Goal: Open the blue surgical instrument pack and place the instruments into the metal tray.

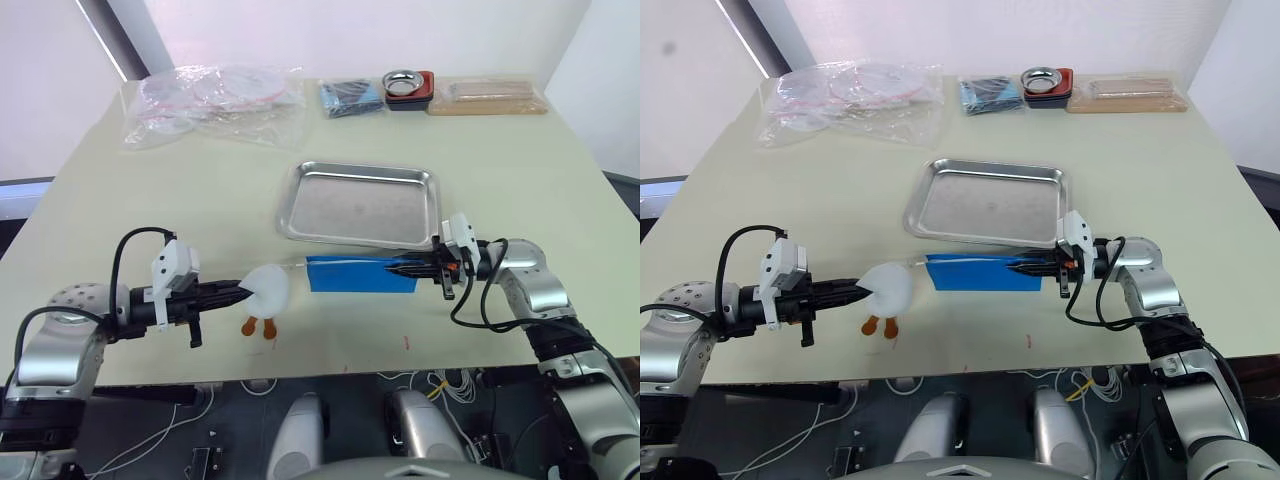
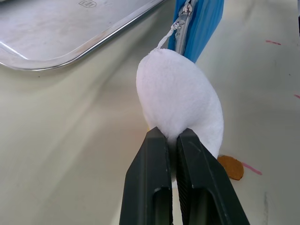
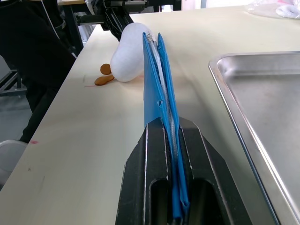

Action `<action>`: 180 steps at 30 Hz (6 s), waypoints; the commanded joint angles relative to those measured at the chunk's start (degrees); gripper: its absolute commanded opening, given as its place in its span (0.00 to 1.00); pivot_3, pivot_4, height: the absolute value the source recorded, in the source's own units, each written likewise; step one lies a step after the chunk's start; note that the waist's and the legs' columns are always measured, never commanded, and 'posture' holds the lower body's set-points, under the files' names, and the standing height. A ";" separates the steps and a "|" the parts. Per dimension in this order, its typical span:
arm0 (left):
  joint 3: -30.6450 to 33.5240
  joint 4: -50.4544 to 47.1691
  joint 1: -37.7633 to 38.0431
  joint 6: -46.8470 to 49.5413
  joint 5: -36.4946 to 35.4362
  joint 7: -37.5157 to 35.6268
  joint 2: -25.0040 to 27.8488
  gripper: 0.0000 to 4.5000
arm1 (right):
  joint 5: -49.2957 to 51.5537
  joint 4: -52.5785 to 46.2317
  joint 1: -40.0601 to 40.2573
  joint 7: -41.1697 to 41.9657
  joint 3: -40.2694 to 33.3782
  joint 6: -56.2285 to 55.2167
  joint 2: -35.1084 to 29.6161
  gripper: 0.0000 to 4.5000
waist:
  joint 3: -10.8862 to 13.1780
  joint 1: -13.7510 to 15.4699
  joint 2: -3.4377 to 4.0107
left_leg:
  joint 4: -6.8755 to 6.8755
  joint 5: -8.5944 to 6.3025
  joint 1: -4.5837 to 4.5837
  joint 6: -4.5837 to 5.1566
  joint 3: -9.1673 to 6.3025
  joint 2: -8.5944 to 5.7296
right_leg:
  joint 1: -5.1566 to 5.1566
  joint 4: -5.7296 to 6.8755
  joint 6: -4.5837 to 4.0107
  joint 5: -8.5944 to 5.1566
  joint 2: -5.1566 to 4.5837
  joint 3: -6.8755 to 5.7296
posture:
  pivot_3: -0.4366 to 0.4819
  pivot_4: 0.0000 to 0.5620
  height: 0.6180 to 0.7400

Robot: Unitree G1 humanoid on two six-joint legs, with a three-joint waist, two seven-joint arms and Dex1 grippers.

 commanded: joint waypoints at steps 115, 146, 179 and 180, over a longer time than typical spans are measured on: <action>-9.28 4.34 -16.08 -3.71 3.51 2.55 -12.51 0.99 | 1.31 -7.52 0.10 1.53 0.19 7.79 -0.40 0.00 | 0.11 0.08 0.03 | 0.00 0.00 -0.20 0.00 -0.01 -0.04 | -0.17 0.03 -0.17 0.14 0.00 0.02 | 0.48 0.27 1.00; -9.72 1.30 -13.22 0.71 -0.27 0.05 -14.35 0.00 | 1.85 -13.22 1.77 1.49 1.04 13.31 -3.82 0.25 | 0.10 0.12 0.02 | 0.01 0.00 -0.18 0.00 -0.01 -0.05 | -0.15 0.02 -0.15 0.12 -0.01 0.02 | 0.48 0.27 1.00; -11.00 10.33 -17.78 -5.36 4.93 3.63 -17.83 0.00 | 5.21 -20.21 5.96 -3.71 0.28 18.08 -6.70 0.11 | 0.09 0.12 0.00 | 0.03 0.00 -0.15 0.00 -0.02 -0.07 | -0.10 0.01 -0.01 0.04 -0.02 0.02 | 0.48 0.27 1.00; -11.25 10.72 -17.83 -5.66 5.22 3.36 -17.76 0.00 | 5.03 -20.41 6.28 -3.59 0.63 17.92 -6.74 0.07 | 0.09 0.08 0.00 | 0.03 0.00 -0.15 0.00 -0.02 -0.07 | -0.10 0.01 0.00 0.04 -0.02 0.02 | 0.48 0.27 1.00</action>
